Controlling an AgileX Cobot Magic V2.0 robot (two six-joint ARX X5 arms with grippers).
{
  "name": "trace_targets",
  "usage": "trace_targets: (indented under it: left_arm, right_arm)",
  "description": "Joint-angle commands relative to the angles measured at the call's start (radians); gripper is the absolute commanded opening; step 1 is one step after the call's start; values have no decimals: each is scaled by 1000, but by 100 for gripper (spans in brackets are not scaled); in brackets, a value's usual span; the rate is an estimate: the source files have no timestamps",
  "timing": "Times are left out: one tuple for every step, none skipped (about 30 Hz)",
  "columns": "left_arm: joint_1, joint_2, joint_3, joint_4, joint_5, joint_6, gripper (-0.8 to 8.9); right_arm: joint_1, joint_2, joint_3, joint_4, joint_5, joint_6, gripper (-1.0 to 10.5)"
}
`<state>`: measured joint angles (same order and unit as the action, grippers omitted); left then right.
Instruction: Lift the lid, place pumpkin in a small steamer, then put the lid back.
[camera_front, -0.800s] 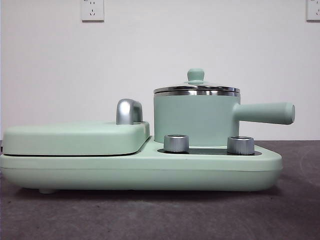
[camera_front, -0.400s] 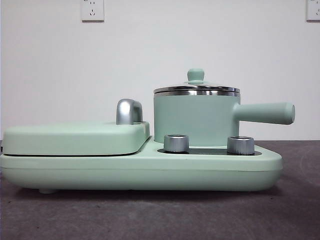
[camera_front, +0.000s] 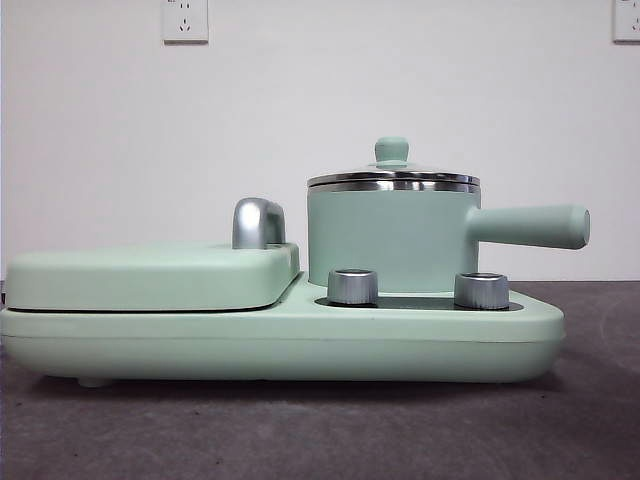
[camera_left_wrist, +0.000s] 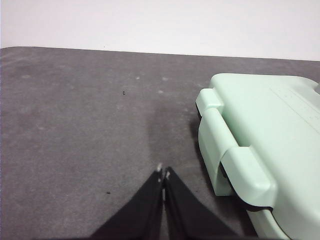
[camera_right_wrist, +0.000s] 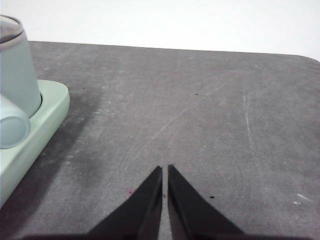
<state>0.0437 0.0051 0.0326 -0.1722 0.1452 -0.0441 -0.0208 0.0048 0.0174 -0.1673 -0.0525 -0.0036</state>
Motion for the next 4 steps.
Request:
trace_targets:
  left_arm:
    - [2,-2,-19,-8,-3,6,6]
    - [2,-2,-19,-8,-3,6,6]
    - [2,-2,-19,-8,-3,6,6]
    - [2,-2,-19,-8,-3,6,7]
  right_arm:
    - [-2,-1,-5,11,0,-1,15]
    - [-2,-1,-5,11,0,-1,15]
    - [-2,-1,-5,11,0,-1,15]
    - [-2,-1,-5,11,0,-1,15]
